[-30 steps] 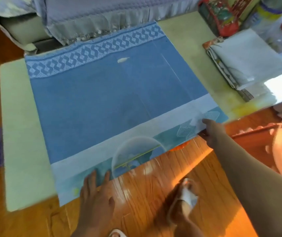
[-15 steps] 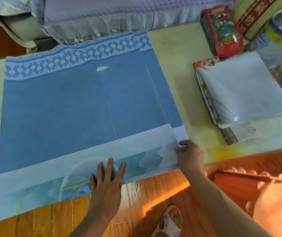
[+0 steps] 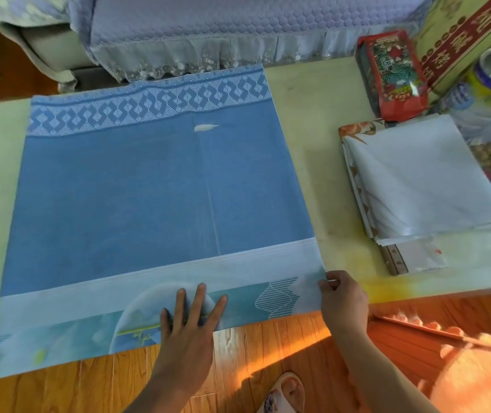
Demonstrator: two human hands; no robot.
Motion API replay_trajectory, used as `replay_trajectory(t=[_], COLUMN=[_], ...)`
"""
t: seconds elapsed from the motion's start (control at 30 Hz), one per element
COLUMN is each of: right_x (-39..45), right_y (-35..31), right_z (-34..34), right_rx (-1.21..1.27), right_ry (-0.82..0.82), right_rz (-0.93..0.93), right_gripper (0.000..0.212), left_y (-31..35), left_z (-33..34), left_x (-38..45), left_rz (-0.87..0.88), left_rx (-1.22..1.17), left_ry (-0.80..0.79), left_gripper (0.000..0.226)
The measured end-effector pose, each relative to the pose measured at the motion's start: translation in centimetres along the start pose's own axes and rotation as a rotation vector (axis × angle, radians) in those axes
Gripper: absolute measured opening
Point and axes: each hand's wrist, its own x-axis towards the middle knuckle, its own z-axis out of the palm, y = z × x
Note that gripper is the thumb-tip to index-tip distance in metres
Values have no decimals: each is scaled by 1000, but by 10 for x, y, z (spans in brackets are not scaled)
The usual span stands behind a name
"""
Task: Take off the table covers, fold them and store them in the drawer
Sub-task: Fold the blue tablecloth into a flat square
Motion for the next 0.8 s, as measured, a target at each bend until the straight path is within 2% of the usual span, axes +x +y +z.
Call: replay_trajectory(t=[0.43, 0.57, 0.67, 0.73, 0.8], right_x=[0, -2, -22, -48, -76], right_y=[1, 2, 2, 1, -4], right_z=[-2, -6, -5, 5, 22], right_rx=[26, 35, 68, 91, 212], right_ry=[14, 38, 170, 196, 135], right_rz=[-11, -4, 27, 76, 248], right_gripper=[12, 19, 36, 42, 43], left_y=[3, -2, -18, -40, -76], left_z=[3, -1, 3, 7, 14], left_x=[5, -14, -54, -86, -111], left_rz=[-24, -92, -340, -673, -1080], left_rx=[-45, -199, -477, -749, -1028], left_ry=[38, 101, 284, 366, 302], left_gripper=[115, 102, 88, 73, 58])
